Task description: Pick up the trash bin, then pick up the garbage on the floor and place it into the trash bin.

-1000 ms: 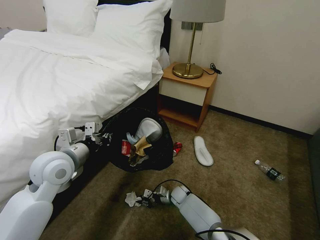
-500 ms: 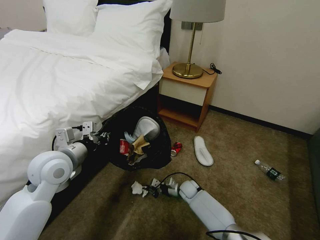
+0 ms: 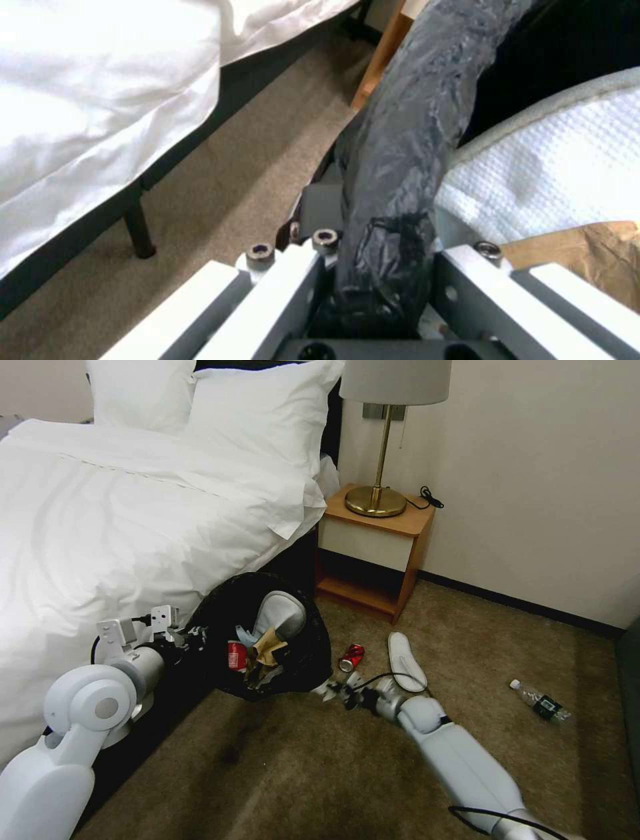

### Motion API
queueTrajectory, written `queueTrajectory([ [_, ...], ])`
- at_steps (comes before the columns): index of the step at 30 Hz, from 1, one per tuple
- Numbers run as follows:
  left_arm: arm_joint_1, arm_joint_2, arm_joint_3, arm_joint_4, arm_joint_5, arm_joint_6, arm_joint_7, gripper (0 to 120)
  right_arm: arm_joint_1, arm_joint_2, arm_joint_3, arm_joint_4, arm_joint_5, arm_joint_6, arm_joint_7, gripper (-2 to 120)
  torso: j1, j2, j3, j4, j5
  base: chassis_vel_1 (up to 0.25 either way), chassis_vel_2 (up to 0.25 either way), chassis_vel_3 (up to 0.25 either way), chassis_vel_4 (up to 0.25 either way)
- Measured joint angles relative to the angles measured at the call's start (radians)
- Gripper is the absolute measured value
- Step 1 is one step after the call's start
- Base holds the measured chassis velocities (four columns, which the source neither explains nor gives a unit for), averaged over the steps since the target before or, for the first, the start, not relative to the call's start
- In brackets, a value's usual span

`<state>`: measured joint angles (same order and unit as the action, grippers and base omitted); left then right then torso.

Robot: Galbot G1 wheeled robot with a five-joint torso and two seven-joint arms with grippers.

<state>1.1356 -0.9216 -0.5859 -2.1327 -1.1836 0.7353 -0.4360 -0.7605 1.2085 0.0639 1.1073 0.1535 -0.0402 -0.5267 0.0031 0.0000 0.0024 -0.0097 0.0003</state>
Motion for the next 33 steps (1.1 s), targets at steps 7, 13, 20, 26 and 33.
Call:
queueTrajectory([
  [7, 0.001, 0.005, -0.007, -0.016, -0.045, 0.0, -0.017, 2, -0.007, -0.096, 0.092, 0.038, 0.003, -0.047, 0.077, 0, 0.0, 0.0, 0.0, -0.0007, 0.0, 0.0, 0.0, 0.0, 0.0],
  [13, 0.014, 0.012, -0.016, -0.016, -0.05, 0.0, -0.016, 2, 0.001, -0.138, 0.167, 0.09, 0.04, -0.073, 0.125, 0, 0.0, 0.0, 0.0, -0.0002, -0.0002, 0.0, 0.0, 0.0, 0.0],
  [20, 0.018, 0.009, 0.018, 0.015, -0.05, 0.0, -0.017, 2, -0.004, -0.218, 0.236, 0.257, 0.145, -0.115, 0.148, 0, 0.0, 0.0, 0.0, -0.0005, -0.0006, 0.0, 0.0, 0.0, 0.0],
  [26, 0.016, 0.008, 0.05, 0.036, -0.045, 0.0, -0.041, 2, 0.025, -0.266, 0.221, 0.41, 0.261, -0.163, 0.149, 0, 0.0, 0.0, 0.0, 0.0, -0.0005, 0.0, 0.0, 0.0, 0.0],
  [33, -0.033, -0.006, 0.115, 0.085, -0.031, 0.0, -0.063, 2, -0.005, -0.338, 0.176, 0.684, 0.361, -0.252, 0.157, 0, 0.0, 0.0, 0.0, -0.0005, 0.0, 0.0, 0.0, 0.0, 0.0],
])
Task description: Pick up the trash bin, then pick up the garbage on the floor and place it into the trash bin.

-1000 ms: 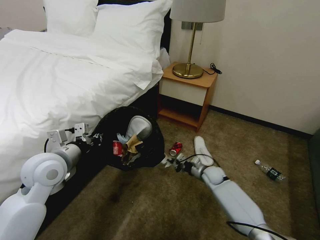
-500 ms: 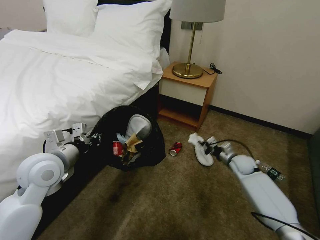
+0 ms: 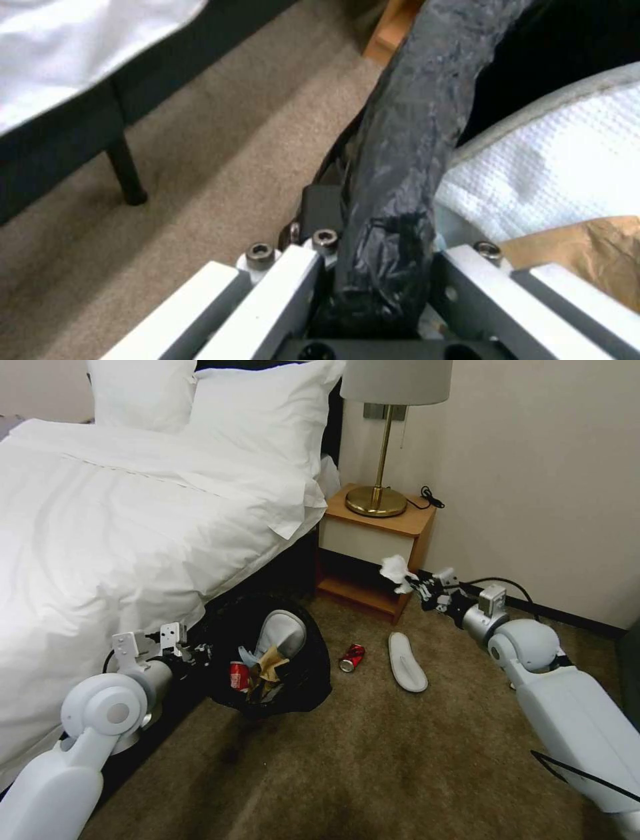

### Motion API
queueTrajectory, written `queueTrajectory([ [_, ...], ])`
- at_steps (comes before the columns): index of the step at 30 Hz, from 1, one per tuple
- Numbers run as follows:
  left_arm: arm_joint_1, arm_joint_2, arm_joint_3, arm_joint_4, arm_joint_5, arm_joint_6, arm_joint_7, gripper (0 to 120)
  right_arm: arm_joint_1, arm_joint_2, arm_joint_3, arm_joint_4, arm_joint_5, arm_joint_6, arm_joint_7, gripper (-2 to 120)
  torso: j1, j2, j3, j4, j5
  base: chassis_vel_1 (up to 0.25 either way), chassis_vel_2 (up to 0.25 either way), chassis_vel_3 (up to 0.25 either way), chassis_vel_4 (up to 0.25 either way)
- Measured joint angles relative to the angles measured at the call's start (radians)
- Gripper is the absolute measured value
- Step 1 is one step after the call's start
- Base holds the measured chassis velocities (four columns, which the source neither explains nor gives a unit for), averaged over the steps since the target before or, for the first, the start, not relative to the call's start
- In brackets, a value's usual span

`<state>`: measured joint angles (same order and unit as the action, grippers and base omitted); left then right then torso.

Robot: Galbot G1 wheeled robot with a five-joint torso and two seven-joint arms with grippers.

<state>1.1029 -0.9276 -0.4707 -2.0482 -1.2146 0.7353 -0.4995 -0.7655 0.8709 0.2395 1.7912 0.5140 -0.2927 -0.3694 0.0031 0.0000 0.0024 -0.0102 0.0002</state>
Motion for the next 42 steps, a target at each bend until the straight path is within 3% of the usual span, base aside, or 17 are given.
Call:
queueTrajectory([
  [4, -0.031, -0.002, 0.04, 0.02, -0.003, 0.0, -0.006, 2, -0.007, -0.04, -0.064, 0.12, 0.035, -0.035, 0.0, 0, 0.0, 0.0, 0.0, 0.0003, -0.0002, 0.0, 0.0, 0.0, 0.0],
  [13, -0.074, -0.009, 0.098, 0.036, -0.017, 0.0, -0.031, 2, 0.01, -0.06, -0.132, 0.24, 0.057, -0.103, -0.006, 0, 0.0, 0.0, 0.0, 0.0003, -0.0003, 0.0, 0.0, 0.0, 0.0],
  [16, -0.103, -0.013, 0.14, 0.039, -0.024, 0.0, -0.041, 2, -0.001, -0.079, -0.161, 0.302, 0.065, -0.138, -0.01, 0, 0.0, 0.0, 0.0, 0.0003, -0.0004, 0.0, 0.0, 0.0, 0.0],
  [26, -0.143, -0.017, 0.178, 0.036, -0.051, 0.0, -0.075, 2, -0.013, -0.08, -0.237, 0.336, 0.002, -0.182, -0.013, 0, 0.0, 0.0, 0.0, 0.0002, -0.0002, 0.0, 0.0, 0.0, 0.0],
  [32, -0.142, -0.013, 0.173, 0.021, -0.064, 0.0, -0.083, 2, -0.004, -0.053, -0.281, 0.329, -0.046, -0.221, 0.002, 26, 0.0, 0.0, 0.0, 0.0003, -0.0002, 0.0, 0.0, 0.0, 0.0],
  [39, -0.14, -0.008, 0.164, 0.018, -0.068, 0.0, -0.082, 2, -0.005, -0.046, -0.285, 0.312, -0.062, -0.22, 0.003, 45, 0.0, 0.0, 0.0, 0.0003, -0.0003, 0.0, 0.0, 0.0, 0.0],
  [42, -0.142, -0.009, 0.162, 0.017, -0.069, 0.0, -0.081, 2, 0.0, -0.038, -0.286, 0.306, -0.061, -0.218, 0.012, 62, 0.0, 0.0, 0.0, 0.0003, -0.0003, 0.0, 0.0, 0.0, 0.0],
])
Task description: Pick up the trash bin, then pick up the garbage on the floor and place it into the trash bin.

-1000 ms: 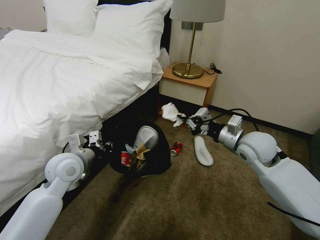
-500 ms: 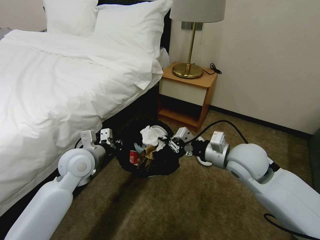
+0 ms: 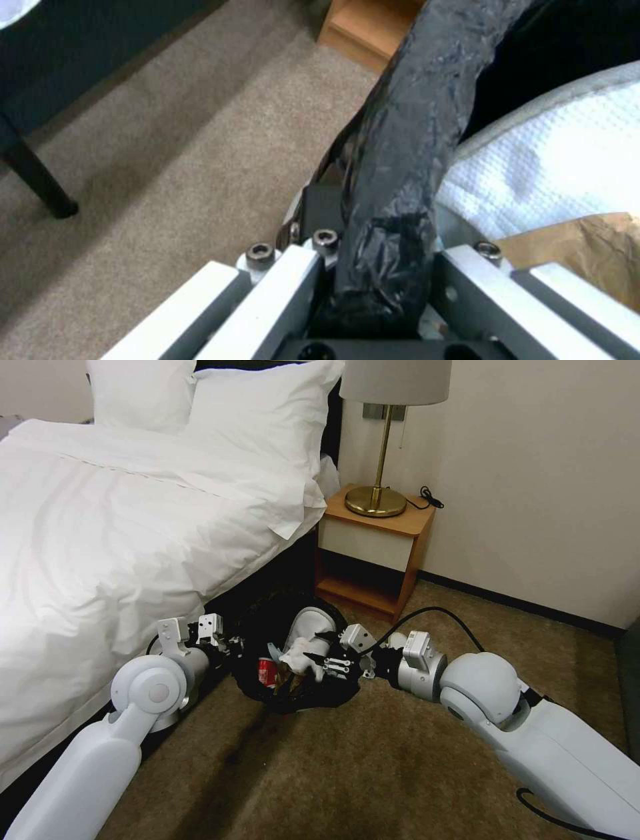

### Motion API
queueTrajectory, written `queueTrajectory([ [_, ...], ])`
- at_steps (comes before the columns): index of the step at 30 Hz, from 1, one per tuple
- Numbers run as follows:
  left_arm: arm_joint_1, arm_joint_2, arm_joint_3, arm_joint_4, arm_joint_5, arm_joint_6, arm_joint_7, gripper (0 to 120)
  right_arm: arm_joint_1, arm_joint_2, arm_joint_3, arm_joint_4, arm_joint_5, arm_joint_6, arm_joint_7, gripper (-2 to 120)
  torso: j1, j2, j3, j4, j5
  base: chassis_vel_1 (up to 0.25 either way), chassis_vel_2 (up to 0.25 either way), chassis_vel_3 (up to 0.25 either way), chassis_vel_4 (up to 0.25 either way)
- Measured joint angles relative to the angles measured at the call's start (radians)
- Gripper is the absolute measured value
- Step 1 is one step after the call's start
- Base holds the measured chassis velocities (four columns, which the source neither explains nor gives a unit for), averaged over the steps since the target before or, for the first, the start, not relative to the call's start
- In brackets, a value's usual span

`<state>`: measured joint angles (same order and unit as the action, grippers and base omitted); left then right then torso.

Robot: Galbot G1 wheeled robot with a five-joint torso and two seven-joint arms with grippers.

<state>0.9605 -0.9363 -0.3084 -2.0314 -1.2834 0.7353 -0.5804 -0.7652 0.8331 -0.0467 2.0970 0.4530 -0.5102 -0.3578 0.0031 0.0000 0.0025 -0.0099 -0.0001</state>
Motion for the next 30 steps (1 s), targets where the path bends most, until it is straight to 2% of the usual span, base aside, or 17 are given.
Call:
queueTrajectory([
  [3, 0.0, 0.0, 0.0, -0.001, 0.0, 0.0, 0.001, 2, 0.0, 0.001, 0.0, -0.001, 0.001, 0.0, 0.003, 65, 0.0, 0.0, 0.0, 0.0, 0.0, 0.0, 0.0, 0.0, 0.0],
  [6, 0.008, -0.001, -0.009, -0.006, 0.0, 0.0, 0.003, 2, 0.001, 0.018, 0.01, -0.011, 0.03, 0.004, 0.059, 84, 0.0, 0.0, 0.0, -0.0001, 0.0, 0.0, 0.0, 0.0, 0.0],
  [7, 0.008, -0.001, -0.009, -0.006, 0.0, 0.0, 0.003, 2, 0.001, 0.018, 0.01, -0.011, 0.03, 0.004, 0.059, 84, 0.0, 0.0, 0.0, -0.0001, 0.0, 0.0, 0.0, 0.0, 0.0],
  [9, 0.017, 0.0, -0.017, -0.011, 0.0, 0.0, 0.005, 2, 0.001, 0.032, 0.019, -0.02, 0.056, 0.017, 0.111, 95, 0.0, 0.0, 0.0, 0.0, 0.0, 0.0, 0.0, 0.0, 0.0],
  [11, 0.026, 0.002, -0.026, -0.014, 0.0, 0.0, 0.006, 2, 0.0, 0.042, 0.029, -0.028, 0.073, 0.025, 0.15, 98, 0.0, 0.0, 0.0, 0.0, 0.0, 0.0, 0.0, 0.0, 0.0],
  [15, 0.04, 0.005, -0.039, -0.022, 0.0, 0.0, 0.008, 2, -0.007, 0.051, 0.046, -0.044, 0.096, 0.046, 0.206, 99, 0.0, 0.0, 0.0, 0.0, 0.0, 0.0, 0.0, 0.0, 0.0],
  [18, 0.057, 0.016, -0.058, -0.035, 0.0, 0.0, 0.014, 2, -0.029, 0.055, 0.078, -0.07, 0.119, 0.093, 0.308, 100, 0.0, 0.0, 0.0, 0.0, 0.0001, 0.0, 0.0, 0.0, 0.0],
  [19, 0.057, 0.016, -0.058, -0.035, 0.0, 0.0, 0.014, 2, -0.029, 0.055, 0.078, -0.07, 0.119, 0.093, 0.308, 100, 0.0, 0.0, 0.0, 0.0, 0.0001, 0.0, 0.0, 0.0, 0.0],
  [24, 0.073, 0.024, -0.075, -0.052, -0.006, 0.0, 0.018, 2, -0.094, 0.063, 0.124, -0.103, 0.129, 0.152, 0.441, 100, 0.0, 0.0, 0.0, 0.0, 0.0001, 0.0, 0.0, 0.0, 0.0],
  [30, 0.088, 0.033, -0.092, -0.066, -0.007, 0.0, 0.027, 2, -0.217, 0.07, 0.231, -0.12, 0.113, 0.191, 0.494, 100, 0.0, 0.0, 0.0, 0.0, 0.0001, 0.0, 0.0, 0.0, 0.0],
])
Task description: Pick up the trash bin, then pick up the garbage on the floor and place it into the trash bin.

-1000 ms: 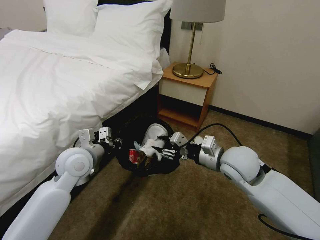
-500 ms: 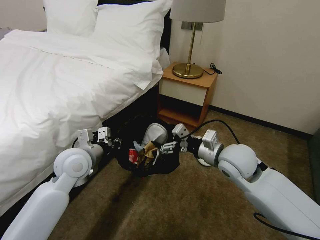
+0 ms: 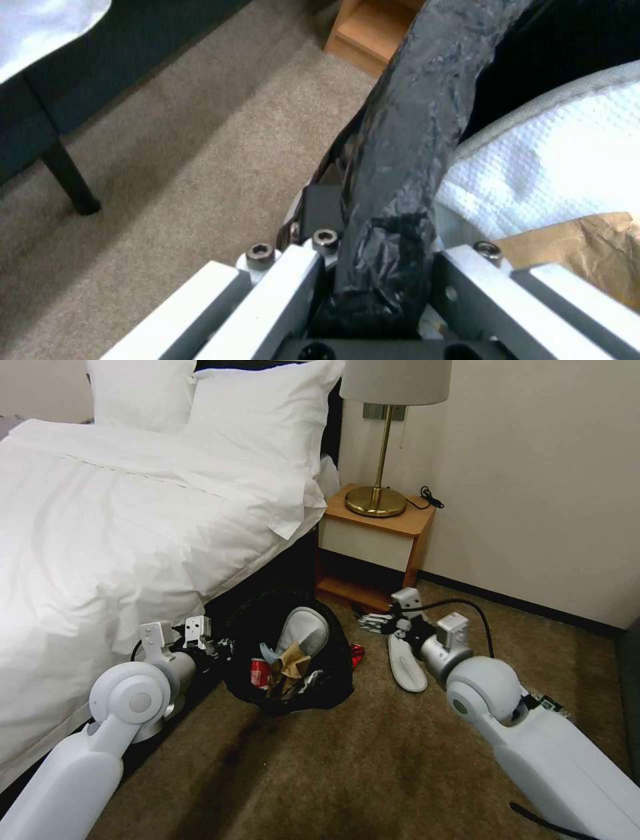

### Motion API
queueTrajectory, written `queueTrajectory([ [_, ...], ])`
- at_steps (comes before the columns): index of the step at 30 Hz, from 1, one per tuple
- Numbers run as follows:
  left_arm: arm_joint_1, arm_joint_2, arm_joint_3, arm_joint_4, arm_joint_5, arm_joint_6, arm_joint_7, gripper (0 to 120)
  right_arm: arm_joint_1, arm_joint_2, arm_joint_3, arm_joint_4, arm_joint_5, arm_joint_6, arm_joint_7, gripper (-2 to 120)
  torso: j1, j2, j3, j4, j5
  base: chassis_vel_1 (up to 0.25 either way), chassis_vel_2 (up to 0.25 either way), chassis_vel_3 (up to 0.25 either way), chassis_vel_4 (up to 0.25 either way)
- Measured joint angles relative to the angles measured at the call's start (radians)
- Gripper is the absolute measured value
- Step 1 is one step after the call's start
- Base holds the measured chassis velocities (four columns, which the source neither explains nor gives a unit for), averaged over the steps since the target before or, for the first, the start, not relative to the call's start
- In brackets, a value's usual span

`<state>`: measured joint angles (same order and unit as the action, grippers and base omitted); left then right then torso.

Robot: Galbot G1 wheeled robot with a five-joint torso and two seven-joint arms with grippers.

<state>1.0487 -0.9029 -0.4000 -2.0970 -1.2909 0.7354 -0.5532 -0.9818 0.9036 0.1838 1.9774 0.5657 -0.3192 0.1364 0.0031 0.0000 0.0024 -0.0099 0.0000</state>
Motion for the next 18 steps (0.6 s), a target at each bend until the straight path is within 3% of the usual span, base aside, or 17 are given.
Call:
queueTrajectory([
  [11, 0.024, 0.014, -0.031, -0.01, -0.013, 0.0, -0.002, 2, -0.313, 0.043, 0.265, 0.04, -0.089, 0.069, -0.014, 100, 0.0, 0.0, 0.0, -0.0002, 0.0001, 0.0, 0.0, 0.0, 0.0],
  [18, 0.049, 0.019, -0.049, -0.021, -0.014, 0.0, -0.003, 2, -0.46, 0.131, 0.366, 0.071, -0.19, 0.123, -0.066, 100, 0.0, 0.0, 0.0, -0.0002, -0.0001, 0.0, 0.0, 0.0, 0.0],
])
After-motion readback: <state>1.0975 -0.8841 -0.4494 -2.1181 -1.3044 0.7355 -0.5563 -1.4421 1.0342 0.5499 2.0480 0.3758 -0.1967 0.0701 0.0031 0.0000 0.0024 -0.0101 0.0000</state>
